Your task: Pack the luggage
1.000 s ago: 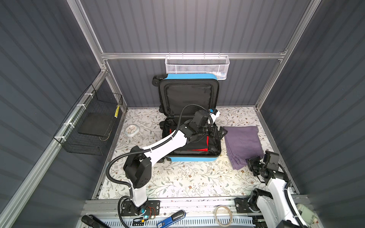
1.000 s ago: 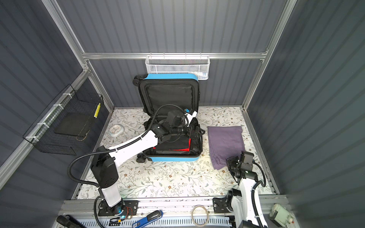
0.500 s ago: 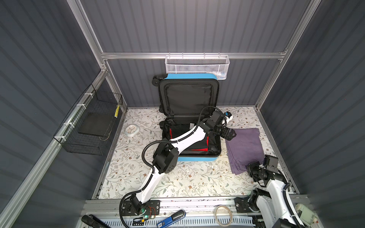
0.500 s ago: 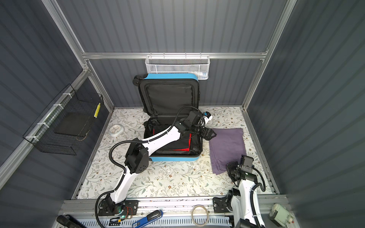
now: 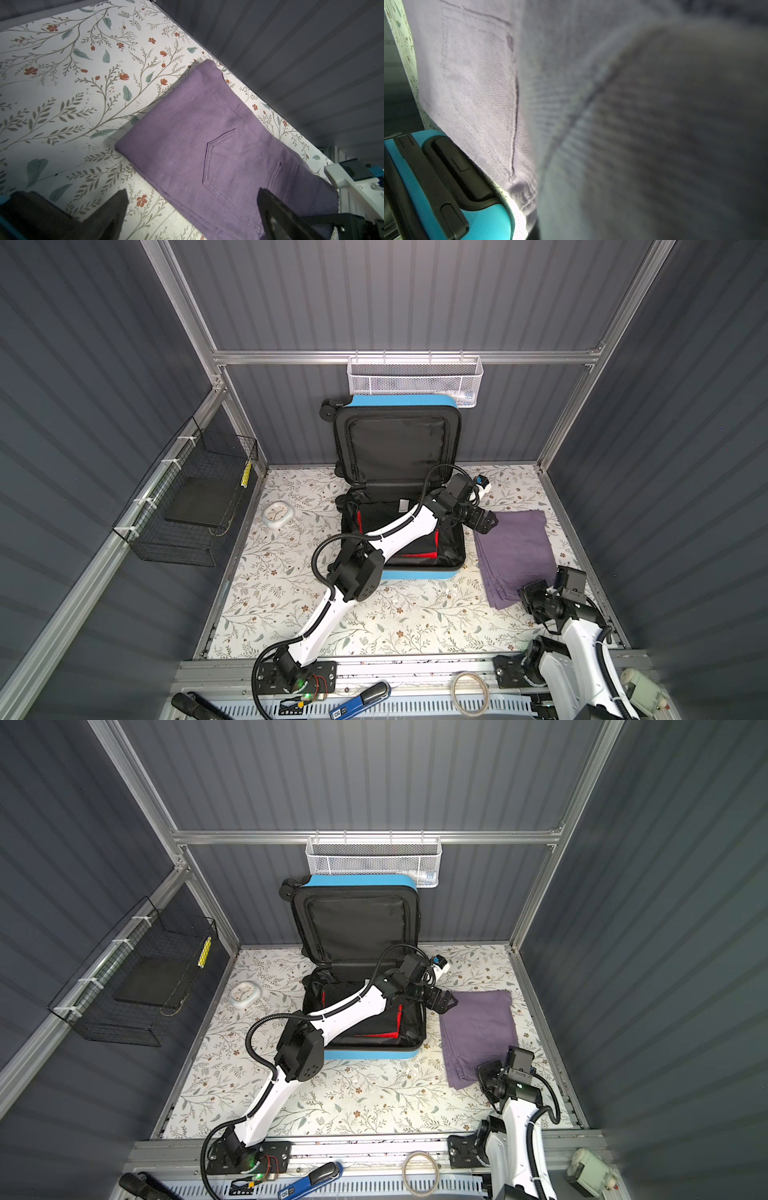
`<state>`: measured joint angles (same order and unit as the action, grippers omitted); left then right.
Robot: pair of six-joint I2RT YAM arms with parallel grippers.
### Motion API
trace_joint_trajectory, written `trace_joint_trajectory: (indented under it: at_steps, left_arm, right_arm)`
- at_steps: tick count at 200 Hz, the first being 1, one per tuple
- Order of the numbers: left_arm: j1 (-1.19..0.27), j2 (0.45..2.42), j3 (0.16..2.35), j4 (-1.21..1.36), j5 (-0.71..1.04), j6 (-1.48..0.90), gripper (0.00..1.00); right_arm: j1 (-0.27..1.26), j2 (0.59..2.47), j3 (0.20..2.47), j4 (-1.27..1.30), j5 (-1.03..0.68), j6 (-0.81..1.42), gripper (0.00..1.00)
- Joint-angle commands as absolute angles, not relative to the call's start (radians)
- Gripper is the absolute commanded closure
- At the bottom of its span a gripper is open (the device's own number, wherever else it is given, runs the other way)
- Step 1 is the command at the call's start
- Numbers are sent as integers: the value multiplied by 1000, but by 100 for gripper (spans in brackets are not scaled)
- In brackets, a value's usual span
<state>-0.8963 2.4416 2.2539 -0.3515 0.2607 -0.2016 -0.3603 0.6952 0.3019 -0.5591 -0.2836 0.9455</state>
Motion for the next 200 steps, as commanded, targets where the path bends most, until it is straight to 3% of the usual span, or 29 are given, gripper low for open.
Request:
trace_joint_trajectory:
  at_steps: [1,93,200]
  left_arm:
    - [-903,2472,2288,-333,252,-196,0]
    - [-926,2575,2381,-304,238,-216,0]
    - [-926,2723,2519,-277,36,-160,0]
  right_arm:
    - [-372,655,358,-652,-229,923,100]
    - [-427,646,413,-746,-202,880,100]
    - [-429,659,403,-726,-248,882,100]
